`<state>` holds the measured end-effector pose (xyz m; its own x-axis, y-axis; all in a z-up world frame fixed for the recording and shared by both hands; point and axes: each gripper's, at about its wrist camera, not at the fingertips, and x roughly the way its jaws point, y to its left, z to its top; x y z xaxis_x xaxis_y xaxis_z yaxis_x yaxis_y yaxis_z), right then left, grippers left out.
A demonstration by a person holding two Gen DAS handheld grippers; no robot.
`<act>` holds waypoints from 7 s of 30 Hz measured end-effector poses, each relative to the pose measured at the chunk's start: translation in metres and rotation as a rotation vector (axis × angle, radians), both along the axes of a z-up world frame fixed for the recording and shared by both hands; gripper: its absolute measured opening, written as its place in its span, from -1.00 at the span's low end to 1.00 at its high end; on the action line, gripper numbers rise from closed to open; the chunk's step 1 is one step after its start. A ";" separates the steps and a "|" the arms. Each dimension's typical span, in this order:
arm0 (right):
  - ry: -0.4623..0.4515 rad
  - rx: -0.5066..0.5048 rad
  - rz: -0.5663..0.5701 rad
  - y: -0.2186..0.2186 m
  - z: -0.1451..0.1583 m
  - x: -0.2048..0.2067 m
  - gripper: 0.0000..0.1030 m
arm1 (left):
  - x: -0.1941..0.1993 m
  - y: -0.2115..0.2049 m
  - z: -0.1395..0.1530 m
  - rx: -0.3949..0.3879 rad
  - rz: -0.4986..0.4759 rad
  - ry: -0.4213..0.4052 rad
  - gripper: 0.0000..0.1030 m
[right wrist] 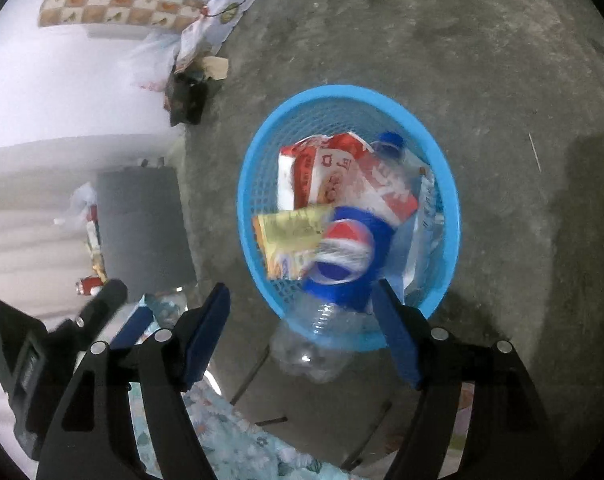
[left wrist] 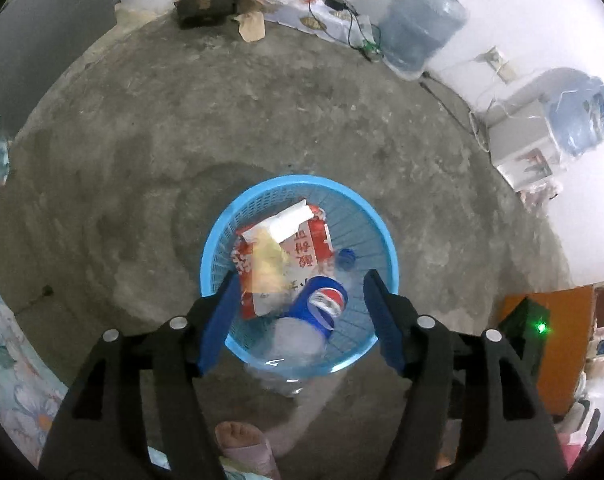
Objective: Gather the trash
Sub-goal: 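Open both grippers over the wastebasket to drop the packet and bottle, then move both grippers back to the clear cup with red lid on the bed, then grasp the clear cup with the left gripper while the right grasps the red lid, then lift the clear cup and red lid and carry them over the wastebasket, then open both grippers to drop the cup and lid into the wastebasket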
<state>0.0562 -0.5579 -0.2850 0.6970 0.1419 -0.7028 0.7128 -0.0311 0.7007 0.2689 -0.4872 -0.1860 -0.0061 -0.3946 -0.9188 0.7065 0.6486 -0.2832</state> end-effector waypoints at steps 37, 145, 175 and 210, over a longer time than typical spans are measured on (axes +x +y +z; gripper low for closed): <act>-0.295 -0.564 0.616 0.249 0.274 0.007 0.61 | -0.141 0.481 0.271 -0.326 0.396 -0.544 0.62; -0.356 -0.078 0.879 0.344 0.213 0.099 -0.52 | -0.142 0.503 0.160 -0.111 0.520 -0.466 0.16; -0.419 -0.146 0.880 0.350 0.233 0.106 -0.80 | -0.147 0.492 0.164 -0.041 0.473 -0.559 0.16; -0.133 -0.282 0.173 0.004 0.102 -0.037 -0.80 | -0.071 0.043 0.081 -0.092 -0.156 -0.037 0.16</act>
